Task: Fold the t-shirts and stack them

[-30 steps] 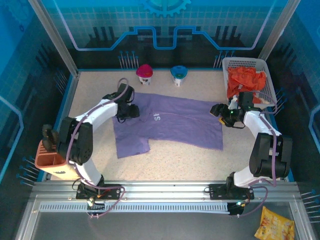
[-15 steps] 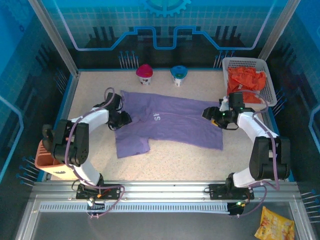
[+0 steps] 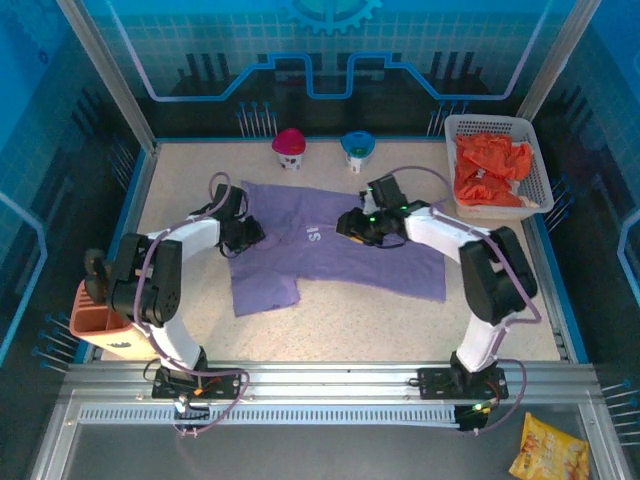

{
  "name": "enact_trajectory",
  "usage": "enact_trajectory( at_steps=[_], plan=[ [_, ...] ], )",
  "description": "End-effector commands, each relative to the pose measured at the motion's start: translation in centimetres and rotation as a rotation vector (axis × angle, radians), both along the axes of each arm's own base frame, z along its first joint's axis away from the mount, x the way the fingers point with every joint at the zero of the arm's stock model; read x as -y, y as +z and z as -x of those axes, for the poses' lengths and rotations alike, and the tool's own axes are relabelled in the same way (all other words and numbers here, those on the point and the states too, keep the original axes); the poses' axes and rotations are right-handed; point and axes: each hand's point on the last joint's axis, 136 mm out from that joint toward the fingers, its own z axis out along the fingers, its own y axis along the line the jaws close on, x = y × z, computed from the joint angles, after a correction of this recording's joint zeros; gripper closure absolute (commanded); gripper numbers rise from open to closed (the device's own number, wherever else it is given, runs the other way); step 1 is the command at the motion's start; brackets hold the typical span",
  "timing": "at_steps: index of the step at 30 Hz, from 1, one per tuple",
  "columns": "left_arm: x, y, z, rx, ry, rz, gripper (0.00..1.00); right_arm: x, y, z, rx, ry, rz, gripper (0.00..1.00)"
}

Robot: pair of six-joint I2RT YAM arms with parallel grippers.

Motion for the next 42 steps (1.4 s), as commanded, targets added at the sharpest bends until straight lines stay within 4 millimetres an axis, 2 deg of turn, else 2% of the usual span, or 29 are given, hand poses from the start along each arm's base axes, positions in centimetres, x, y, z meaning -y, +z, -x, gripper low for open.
enact_trajectory(
  at_steps=[1, 8, 13, 21, 29, 33, 36, 37, 42],
  plan=[
    [0.1, 0.2, -0.4, 0.013, 0.0, 0.007, 0.85, -3.4, 0.1, -1.6, -0.006, -0.04, -0.027, 0.63],
    [-0.2, 0.9, -0.6, 0.008, 0.014, 0.019, 0.99, -8.0, -1.8, -2.8, -0.033, -0.011, -0.029, 0.78],
    [0.1, 1.3, -0.5, 0.011, 0.01, 0.048, 1.0, -10.4, -3.8, -3.1, -0.053, 0.015, -0.012, 0.78],
    [0.7, 1.4, -0.7, 0.011, 0.003, 0.083, 1.0, -13.3, -5.4, -3.4, -0.053, 0.047, 0.009, 0.75],
    [0.2, 1.6, -0.7, 0.012, 0.009, 0.076, 1.0, -13.4, -6.8, -3.2, -0.071, 0.05, 0.068, 0.72],
    [0.0, 1.6, -0.7, 0.011, 0.012, 0.081, 1.0, -13.4, -6.8, -2.9, -0.077, 0.056, 0.086, 0.62],
    [-0.1, 1.7, -0.7, 0.013, 0.013, 0.079, 1.0, -13.6, -6.5, -2.8, -0.072, 0.065, 0.095, 0.61],
    [-0.2, 1.7, -0.7, 0.012, 0.014, 0.079, 1.0, -13.5, -7.9, -2.5, -0.093, 0.067, 0.113, 0.62],
    [-0.1, 1.7, -0.7, 0.012, 0.013, 0.083, 1.0, -13.9, -8.3, -2.7, -0.09, 0.068, 0.11, 0.78]
  ],
)
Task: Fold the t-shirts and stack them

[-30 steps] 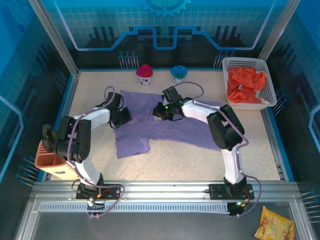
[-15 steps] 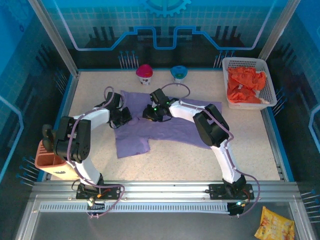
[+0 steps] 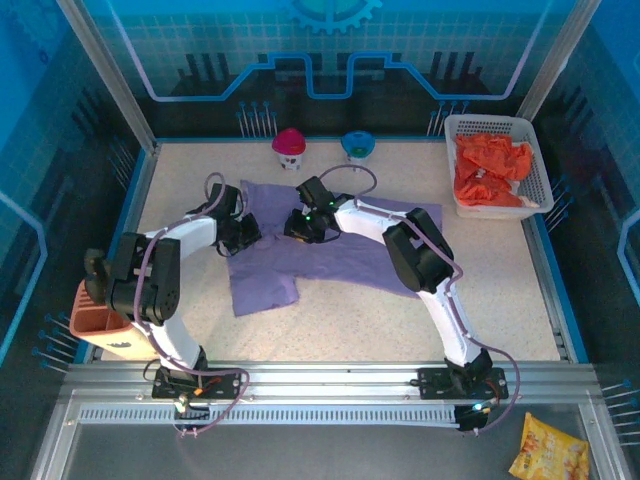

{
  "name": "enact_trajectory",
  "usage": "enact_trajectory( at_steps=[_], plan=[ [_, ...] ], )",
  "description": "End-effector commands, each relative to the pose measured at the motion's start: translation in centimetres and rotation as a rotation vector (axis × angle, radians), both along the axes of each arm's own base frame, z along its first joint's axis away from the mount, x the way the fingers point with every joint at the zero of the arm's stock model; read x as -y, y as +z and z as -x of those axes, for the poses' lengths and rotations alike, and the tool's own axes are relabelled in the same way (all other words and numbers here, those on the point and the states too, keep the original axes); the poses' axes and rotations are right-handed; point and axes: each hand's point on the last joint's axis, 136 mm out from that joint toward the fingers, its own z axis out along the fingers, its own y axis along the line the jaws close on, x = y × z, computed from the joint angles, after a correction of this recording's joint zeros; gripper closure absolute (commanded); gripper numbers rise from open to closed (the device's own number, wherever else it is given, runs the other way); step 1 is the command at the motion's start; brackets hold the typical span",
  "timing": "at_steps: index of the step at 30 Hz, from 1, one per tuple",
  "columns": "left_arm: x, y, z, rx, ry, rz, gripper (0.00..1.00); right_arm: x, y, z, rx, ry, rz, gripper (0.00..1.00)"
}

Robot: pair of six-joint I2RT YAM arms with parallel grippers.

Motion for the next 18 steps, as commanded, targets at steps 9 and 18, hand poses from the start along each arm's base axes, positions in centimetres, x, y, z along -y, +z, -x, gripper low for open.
enact_trajectory(
  at_steps=[9, 18],
  plan=[
    [-2.0, 2.9, -1.5, 0.041, 0.032, 0.013, 1.0, -0.4, 2.1, 0.3, 0.055, 0.019, -0.022, 0.98],
    [-4.4, 4.8, -2.0, 0.061, 0.078, 0.005, 1.0, -0.4, 5.6, 0.5, 0.08, 0.041, -0.114, 0.96]
  ],
)
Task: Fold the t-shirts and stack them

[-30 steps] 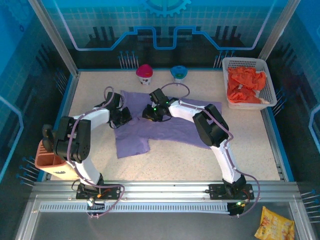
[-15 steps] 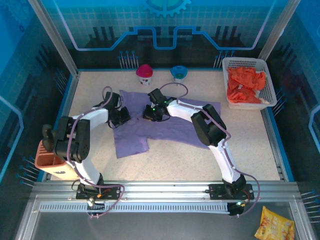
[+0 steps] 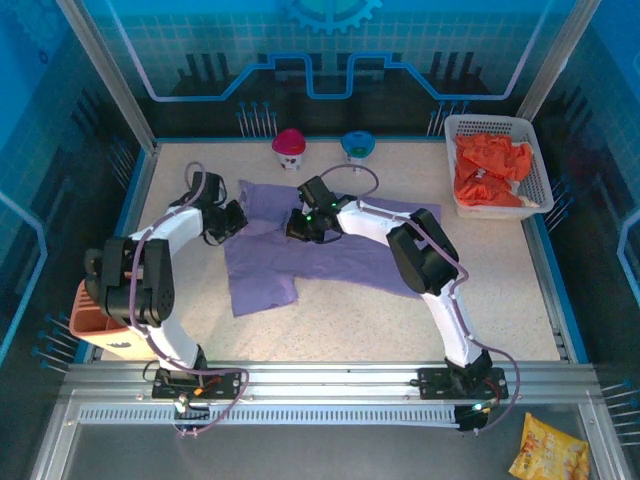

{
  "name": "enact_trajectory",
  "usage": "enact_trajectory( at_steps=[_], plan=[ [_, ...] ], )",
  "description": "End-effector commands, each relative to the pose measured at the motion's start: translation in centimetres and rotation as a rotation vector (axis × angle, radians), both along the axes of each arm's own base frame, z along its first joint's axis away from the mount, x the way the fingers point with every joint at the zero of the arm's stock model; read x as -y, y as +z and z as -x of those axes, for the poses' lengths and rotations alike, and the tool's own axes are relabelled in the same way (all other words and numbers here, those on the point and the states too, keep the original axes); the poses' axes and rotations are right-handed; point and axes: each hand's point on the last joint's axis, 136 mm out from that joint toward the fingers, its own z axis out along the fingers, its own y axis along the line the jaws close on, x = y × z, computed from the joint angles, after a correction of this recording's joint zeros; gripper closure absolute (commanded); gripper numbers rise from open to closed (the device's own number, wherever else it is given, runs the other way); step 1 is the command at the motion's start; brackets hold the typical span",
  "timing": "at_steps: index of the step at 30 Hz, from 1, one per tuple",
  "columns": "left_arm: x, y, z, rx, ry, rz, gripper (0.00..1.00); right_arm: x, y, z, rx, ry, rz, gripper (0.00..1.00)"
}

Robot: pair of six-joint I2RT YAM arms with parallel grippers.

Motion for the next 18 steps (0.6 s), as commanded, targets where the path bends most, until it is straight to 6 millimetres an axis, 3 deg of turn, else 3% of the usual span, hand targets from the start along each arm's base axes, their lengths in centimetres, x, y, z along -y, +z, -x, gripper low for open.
enact_trajectory(
  at_steps=[1, 11, 18],
  plan=[
    [-0.7, 1.3, 0.3, 0.005, -0.013, 0.001, 1.0, 0.0, 3.6, 0.0, 0.051, 0.018, -0.056, 0.96],
    [-1.1, -0.5, 1.7, -0.048, -0.003, 0.033, 1.0, 2.5, 3.5, 0.9, 0.02, -0.026, -0.02, 0.95],
    [-0.8, -2.6, 3.4, -0.101, -0.013, 0.043, 1.0, 3.4, 1.6, 2.1, -0.028, -0.027, 0.013, 0.94]
  ],
)
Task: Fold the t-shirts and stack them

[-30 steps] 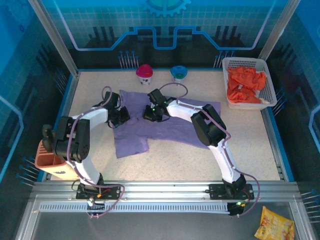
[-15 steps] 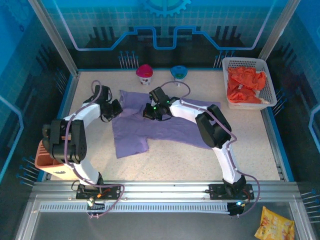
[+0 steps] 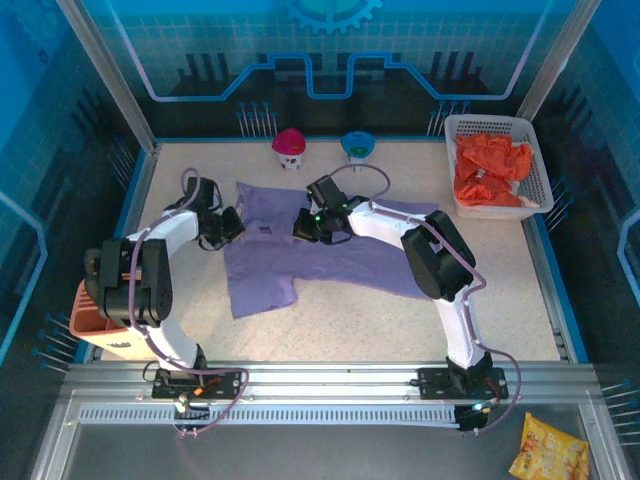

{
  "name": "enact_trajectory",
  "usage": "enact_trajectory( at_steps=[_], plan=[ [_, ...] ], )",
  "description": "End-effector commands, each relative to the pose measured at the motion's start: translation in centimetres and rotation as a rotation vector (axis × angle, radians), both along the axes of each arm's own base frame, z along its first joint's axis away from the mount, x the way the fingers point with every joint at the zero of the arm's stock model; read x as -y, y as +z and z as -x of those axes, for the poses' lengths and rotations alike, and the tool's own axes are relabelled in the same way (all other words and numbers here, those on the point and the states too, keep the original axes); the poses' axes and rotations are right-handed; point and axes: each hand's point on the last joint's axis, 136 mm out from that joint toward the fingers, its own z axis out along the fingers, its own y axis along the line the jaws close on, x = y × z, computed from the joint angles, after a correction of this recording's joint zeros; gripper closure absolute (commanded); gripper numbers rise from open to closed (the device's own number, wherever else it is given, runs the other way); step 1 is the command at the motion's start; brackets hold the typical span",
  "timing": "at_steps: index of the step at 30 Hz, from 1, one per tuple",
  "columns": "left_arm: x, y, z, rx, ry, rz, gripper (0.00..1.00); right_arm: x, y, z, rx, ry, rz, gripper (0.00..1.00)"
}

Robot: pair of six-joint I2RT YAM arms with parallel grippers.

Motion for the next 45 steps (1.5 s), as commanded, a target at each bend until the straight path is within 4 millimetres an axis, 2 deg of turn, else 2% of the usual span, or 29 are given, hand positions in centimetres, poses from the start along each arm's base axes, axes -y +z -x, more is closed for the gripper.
enact_trajectory(
  at_steps=[1, 2, 5, 8, 12, 17, 21, 29, 32, 37, 39, 45],
  plan=[
    [-0.8, -1.0, 1.4, -0.039, 0.004, -0.023, 1.0, 1.3, 0.0, 0.6, -0.019, -0.018, 0.023, 0.94],
    [-1.1, -1.3, 1.7, -0.054, 0.014, -0.033, 1.0, 1.3, -0.2, 0.7, -0.021, -0.016, 0.024, 0.94],
    [-1.8, -1.6, 2.1, -0.067, 0.039, -0.042, 0.9, 1.3, -0.8, 0.7, -0.033, -0.013, 0.027, 0.94],
    [-2.1, -1.2, 2.2, -0.063, 0.045, -0.047, 0.81, 1.2, -1.4, 0.8, -0.04, -0.01, 0.031, 0.94],
    [-2.7, -0.1, 2.4, -0.036, 0.061, -0.066, 0.74, 1.1, -1.6, 0.7, -0.041, -0.012, 0.026, 0.94],
    [-0.1, 1.8, 1.6, 0.044, -0.011, 0.052, 0.72, 0.9, -1.8, 0.9, -0.046, -0.004, 0.022, 0.93],
    [2.4, 2.4, 2.0, 0.067, -0.105, 0.038, 0.73, 0.8, -1.8, 0.8, -0.044, -0.005, 0.018, 0.94],
    [4.1, -0.4, 2.7, -0.074, -0.16, -0.056, 0.72, 0.9, -1.8, 0.9, -0.044, -0.002, 0.016, 0.93],
    [3.2, -0.8, 1.8, -0.089, -0.137, -0.107, 0.75, 0.9, -1.9, 1.0, -0.047, -0.001, 0.016, 0.94],
    [1.7, 1.0, -1.4, -0.037, -0.114, -0.17, 0.76, 1.0, -2.1, 1.1, -0.05, -0.001, 0.019, 0.94],
    [1.2, 1.7, -2.5, -0.033, -0.129, -0.22, 0.8, 1.1, -2.2, 1.1, -0.052, -0.003, 0.017, 0.93],
    [0.4, 1.3, -3.8, -0.073, -0.17, -0.315, 0.82, 0.9, -2.4, 1.1, -0.058, -0.001, 0.011, 0.93]
  ],
)
